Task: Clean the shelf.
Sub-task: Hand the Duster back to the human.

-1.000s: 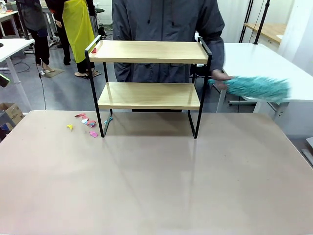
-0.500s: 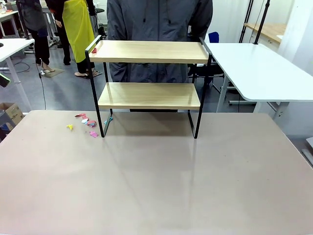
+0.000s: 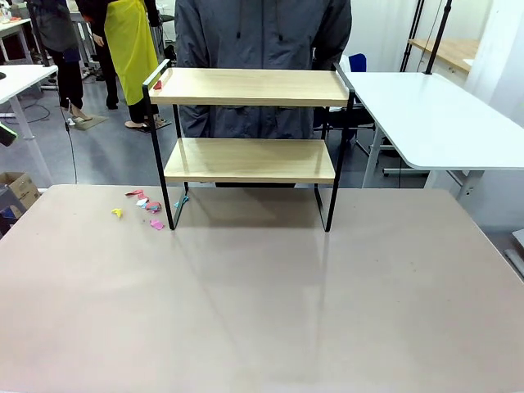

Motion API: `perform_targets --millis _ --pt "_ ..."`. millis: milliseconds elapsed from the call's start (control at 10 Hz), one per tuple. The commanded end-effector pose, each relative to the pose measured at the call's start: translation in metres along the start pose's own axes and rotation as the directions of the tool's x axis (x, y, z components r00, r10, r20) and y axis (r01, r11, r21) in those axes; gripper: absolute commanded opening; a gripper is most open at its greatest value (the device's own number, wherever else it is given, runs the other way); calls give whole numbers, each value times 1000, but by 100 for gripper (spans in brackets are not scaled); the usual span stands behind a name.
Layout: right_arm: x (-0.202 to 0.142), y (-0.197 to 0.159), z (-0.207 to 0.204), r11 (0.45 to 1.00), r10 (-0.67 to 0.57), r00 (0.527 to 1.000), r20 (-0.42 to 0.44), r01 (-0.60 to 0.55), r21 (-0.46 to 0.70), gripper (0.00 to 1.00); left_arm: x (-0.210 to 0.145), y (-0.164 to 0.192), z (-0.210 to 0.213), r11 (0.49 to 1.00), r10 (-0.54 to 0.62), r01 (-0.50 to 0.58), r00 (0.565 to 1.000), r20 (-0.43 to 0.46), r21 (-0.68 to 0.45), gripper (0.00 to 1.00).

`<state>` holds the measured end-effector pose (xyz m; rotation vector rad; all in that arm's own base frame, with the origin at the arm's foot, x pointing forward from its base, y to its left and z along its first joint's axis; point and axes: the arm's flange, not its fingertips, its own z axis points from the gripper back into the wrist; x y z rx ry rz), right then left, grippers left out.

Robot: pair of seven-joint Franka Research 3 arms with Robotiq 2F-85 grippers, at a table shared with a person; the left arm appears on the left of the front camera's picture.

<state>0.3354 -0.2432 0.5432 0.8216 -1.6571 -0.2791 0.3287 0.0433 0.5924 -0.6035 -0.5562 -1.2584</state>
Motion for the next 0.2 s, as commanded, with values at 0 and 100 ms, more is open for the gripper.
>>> perform_targets --millis 0,100 --pt "-1 2 1 1000 11 1000 1 -11 -12 100 2 -1 0 1000 6 -6 1000 21 -7 100" --pt "-1 2 1 1000 11 1000 1 -11 -12 100 2 -1 0 1000 6 -6 1000 21 -7 100"
